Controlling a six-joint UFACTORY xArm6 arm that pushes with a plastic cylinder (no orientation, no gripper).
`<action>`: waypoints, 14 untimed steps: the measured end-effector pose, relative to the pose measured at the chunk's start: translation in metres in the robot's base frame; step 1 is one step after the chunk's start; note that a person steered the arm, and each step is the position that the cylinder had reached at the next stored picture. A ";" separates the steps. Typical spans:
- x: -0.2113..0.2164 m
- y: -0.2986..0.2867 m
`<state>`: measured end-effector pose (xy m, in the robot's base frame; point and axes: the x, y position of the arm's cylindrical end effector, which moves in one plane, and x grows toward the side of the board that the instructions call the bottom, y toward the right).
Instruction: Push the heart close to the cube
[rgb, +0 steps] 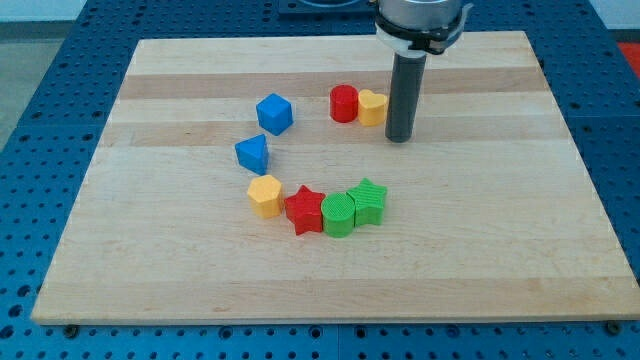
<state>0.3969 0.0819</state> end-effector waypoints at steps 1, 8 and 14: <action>-0.007 0.016; -0.034 -0.025; -0.034 -0.057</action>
<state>0.3627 0.0252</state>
